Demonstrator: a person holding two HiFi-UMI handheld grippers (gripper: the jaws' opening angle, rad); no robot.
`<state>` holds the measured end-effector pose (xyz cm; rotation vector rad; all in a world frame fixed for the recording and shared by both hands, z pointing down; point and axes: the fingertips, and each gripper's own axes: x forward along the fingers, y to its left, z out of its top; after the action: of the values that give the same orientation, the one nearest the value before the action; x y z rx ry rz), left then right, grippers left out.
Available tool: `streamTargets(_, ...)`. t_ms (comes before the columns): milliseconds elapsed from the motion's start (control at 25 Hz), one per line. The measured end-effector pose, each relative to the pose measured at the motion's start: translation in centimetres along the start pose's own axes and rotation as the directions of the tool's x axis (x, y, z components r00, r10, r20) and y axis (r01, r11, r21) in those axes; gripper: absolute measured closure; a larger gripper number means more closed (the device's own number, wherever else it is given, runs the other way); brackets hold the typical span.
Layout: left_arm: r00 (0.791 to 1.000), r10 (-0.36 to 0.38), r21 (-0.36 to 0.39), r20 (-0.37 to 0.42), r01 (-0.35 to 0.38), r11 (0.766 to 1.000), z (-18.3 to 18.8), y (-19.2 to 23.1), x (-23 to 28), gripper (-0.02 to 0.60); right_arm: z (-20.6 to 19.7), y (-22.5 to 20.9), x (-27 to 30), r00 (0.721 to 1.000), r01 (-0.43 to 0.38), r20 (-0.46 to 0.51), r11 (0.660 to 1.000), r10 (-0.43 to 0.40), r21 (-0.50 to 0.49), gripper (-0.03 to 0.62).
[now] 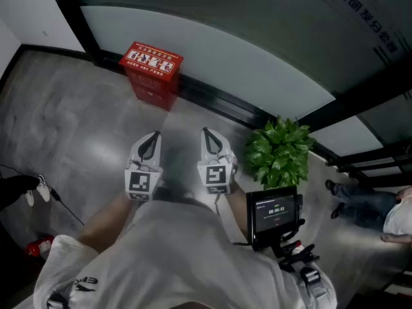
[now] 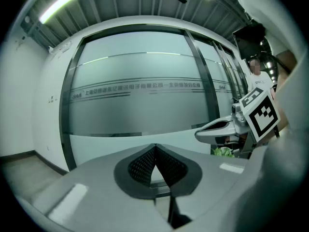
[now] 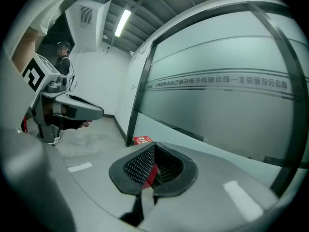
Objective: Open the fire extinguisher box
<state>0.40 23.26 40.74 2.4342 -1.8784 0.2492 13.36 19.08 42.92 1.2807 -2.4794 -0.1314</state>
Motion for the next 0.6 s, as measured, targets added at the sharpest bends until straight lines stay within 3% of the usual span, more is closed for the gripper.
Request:
streamTargets(400, 0.999, -0.031, -0.022, -0.022, 0.030, 0.999, -3.0, 6.5, 11.8, 0.580, -2.0, -2.8, 13.7, 0.997, -0.009, -0.081, 1.000, 0.008, -0.008, 0.580)
streamTargets(600, 0.997, -0.064, -0.016, -0.041, 0.063, 0.998, -3.8, 11.7, 18.2, 0.580, -2.2, -3.6, 21.7, 0.989, -0.007, -0.149, 0.998, -0.003, -0.064, 0.580)
